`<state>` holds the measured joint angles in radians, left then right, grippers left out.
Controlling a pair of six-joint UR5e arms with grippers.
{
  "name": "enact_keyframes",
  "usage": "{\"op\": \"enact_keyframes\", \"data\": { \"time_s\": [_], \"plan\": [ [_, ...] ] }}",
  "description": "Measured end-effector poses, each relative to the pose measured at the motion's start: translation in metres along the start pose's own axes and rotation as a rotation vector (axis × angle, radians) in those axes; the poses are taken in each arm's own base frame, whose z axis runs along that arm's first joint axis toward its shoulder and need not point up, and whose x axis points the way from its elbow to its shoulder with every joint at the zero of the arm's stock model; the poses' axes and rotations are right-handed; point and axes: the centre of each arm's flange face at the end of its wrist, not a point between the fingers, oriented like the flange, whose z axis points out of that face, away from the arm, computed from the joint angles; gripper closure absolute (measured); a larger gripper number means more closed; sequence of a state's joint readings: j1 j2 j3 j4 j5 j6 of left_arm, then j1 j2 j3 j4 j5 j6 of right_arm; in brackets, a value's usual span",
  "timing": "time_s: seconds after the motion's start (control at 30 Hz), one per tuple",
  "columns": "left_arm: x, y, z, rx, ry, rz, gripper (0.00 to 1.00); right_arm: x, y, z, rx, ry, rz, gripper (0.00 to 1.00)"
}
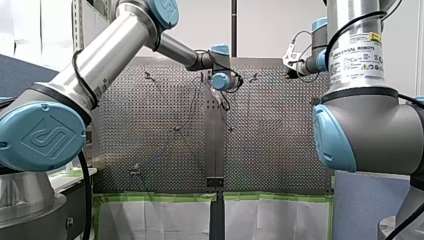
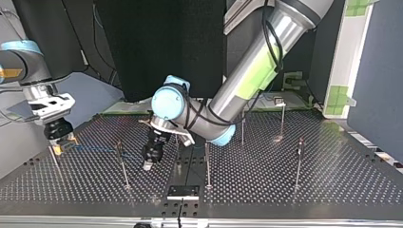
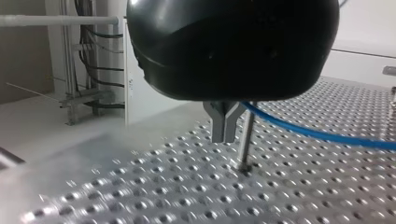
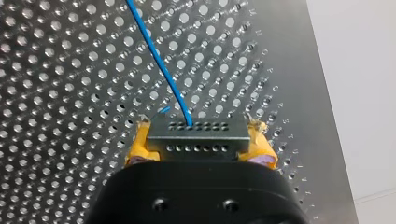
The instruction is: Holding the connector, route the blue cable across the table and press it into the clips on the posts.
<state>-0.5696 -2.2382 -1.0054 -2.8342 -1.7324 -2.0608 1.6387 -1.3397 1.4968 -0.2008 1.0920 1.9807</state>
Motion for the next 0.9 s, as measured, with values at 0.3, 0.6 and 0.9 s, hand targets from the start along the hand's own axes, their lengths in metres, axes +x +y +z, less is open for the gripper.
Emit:
{"op": "enact_keyframes", "data": {
  "time_s": [0.3,0.6,0.9],
  "plan": [
    [0.017,0.007,-0.005,-0.017,0.052,0.021,0.75,0.004,0.009,-0.001,-0.013,0.008,-0.006,1.00],
    [0.026,0.005,-0.019,-0.078,0.116,0.055,0.00,0.004,0.008,-0.001,-0.011,0.007,-0.009,1.00],
    [0.018,-0.004,-0.036,-0.124,0.178,0.108,0.00,0.002,0.005,0.000,-0.006,0.004,-0.010,1.00]
  ]
}}
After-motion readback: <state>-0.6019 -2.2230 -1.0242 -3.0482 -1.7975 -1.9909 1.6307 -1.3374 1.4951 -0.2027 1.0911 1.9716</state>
